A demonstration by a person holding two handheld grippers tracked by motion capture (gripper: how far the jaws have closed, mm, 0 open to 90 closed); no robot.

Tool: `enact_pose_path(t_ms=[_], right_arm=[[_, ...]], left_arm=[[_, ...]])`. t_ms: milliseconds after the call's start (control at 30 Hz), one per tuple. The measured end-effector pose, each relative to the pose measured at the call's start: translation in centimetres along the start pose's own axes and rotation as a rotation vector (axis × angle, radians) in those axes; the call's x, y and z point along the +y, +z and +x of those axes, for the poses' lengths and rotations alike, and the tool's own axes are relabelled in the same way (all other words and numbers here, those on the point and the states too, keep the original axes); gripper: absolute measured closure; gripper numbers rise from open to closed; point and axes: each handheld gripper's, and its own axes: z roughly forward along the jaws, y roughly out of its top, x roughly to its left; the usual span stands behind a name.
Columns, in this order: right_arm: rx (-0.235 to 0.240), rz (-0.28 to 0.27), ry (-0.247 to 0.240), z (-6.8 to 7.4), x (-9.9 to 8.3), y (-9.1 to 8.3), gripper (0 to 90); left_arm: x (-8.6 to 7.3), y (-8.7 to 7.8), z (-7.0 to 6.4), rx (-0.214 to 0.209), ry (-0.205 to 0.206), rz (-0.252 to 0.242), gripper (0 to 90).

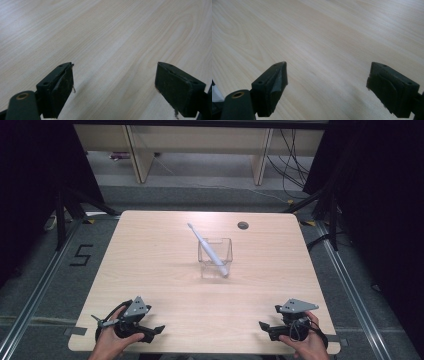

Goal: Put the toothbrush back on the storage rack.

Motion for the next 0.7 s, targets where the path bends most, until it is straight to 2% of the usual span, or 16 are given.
enact_pose_path(t_ms=[33,100,133,167,200,233,333,400,433,467,567,700], right_arm=[[-0.008,-0.002,-0.007,-0.08,-0.07,0.05,16.4],[-0.007,0.002,-0.010,-0.13,-0.07,0.02,16.4],[-0.007,0.006,0.006,-0.01,-0.07,-0.02,16.5],[-0.007,0.008,0.007,0.01,-0.08,-0.03,16.5],[-0.001,0.017,0.038,0.25,-0.11,-0.05,16.5],[0.000,0.008,0.016,0.10,-0.12,0.05,16.5],[0.002,0.025,0.013,0.13,-0.15,0.04,16.5],[-0.008,0.017,-0.015,-0.02,-0.15,0.09,16.7],[-0.008,0.021,-0.009,0.02,-0.12,0.06,16.7],[-0.007,0.023,0.023,0.28,-0.18,0.13,16.7],[-0.004,0.029,0.006,0.17,-0.14,0.13,16.7],[0.002,0.033,-0.001,0.22,-0.11,0.13,16.6]], left_arm=[[-0.01,0.08,-0.09,-0.001,-0.013,-0.017,14.9],[-0.01,0.06,-0.08,0.000,-0.013,-0.015,15.0],[-0.02,0.02,0.01,0.004,-0.004,-0.006,15.0],[-0.02,0.08,-0.07,0.000,-0.013,-0.014,15.0],[-0.01,0.08,-0.06,0.001,-0.013,-0.013,15.0],[-0.01,0.08,-0.08,0.001,-0.013,-0.013,15.0],[-0.02,0.10,-0.09,0.001,-0.015,-0.013,14.9],[-0.01,0.04,-0.02,0.002,-0.003,-0.002,14.9],[-0.01,0.03,-0.02,0.002,-0.002,-0.003,15.0],[-0.01,0.03,-0.01,0.001,-0.003,-0.003,15.0],[-0.01,0.08,-0.08,0.001,-0.012,-0.014,15.0],[0.00,0.03,-0.04,0.001,-0.002,-0.002,15.0]])
